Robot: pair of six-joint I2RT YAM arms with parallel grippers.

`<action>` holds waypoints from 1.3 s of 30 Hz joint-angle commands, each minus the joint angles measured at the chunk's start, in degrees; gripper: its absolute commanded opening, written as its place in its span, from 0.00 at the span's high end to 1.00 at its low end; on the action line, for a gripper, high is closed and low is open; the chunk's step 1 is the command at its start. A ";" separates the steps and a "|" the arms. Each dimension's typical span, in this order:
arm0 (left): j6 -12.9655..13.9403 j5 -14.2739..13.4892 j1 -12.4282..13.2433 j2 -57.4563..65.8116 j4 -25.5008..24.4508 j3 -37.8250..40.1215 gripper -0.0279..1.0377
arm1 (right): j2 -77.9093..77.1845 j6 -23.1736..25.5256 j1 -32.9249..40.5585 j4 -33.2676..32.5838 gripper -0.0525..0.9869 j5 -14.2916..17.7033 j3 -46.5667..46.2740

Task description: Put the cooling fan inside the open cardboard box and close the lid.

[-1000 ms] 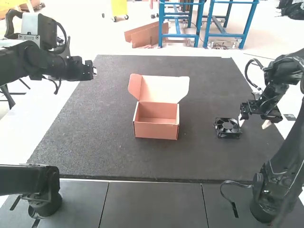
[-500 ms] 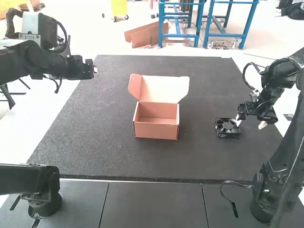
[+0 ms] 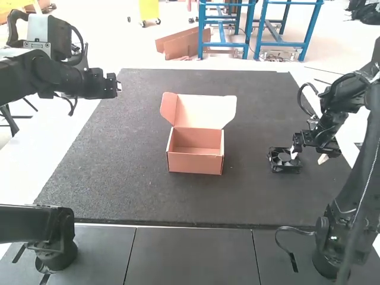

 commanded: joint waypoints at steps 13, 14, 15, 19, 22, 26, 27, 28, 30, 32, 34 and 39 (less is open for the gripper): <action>-0.14 -0.38 -0.38 0.08 -0.13 3.00 0.06 | 2.32 2.31 0.61 -0.16 0.97 -2.43 0.30; -0.14 -0.38 -0.38 0.16 -0.13 3.00 0.06 | 2.23 2.48 0.61 -0.25 0.97 -2.78 0.38; -0.14 -0.38 -0.38 0.16 -0.22 2.92 0.06 | 2.15 2.92 0.70 -0.25 0.97 -3.04 0.47; -0.05 -0.38 -0.38 0.16 -0.22 2.65 0.06 | 0.48 5.38 0.79 -1.48 0.97 -5.50 1.97; 0.30 -0.29 -0.38 0.16 -0.30 2.48 0.06 | -3.13 5.73 0.79 -3.77 0.97 -6.91 2.84; 1.18 -0.29 -0.38 -0.10 -0.04 1.42 0.06 | -9.63 5.82 0.79 -6.49 0.97 -8.41 3.99; 1.44 -0.29 -0.38 -0.10 -0.04 1.16 0.06 | -11.39 6.53 0.79 -7.28 0.97 -8.49 4.25; 1.80 -0.29 -0.38 -0.10 0.05 0.89 0.06 | -13.24 8.11 0.87 -7.72 0.96 -8.58 4.34; 2.24 -0.29 -0.38 -0.28 0.14 0.19 0.06 | -16.66 10.04 1.23 -8.78 0.96 -8.84 4.51; 2.67 -0.20 -0.38 -0.36 0.31 -0.69 0.06 | -20.18 12.41 2.19 -10.62 0.96 -9.02 4.87; 2.85 -0.11 -0.38 -0.63 0.75 -1.74 0.06 | -23.61 15.31 4.04 -11.68 0.96 -9.02 5.13; 3.47 -0.02 -0.38 -1.33 2.07 -4.12 0.06 | -30.73 26.04 12.92 -12.38 0.96 -9.11 6.71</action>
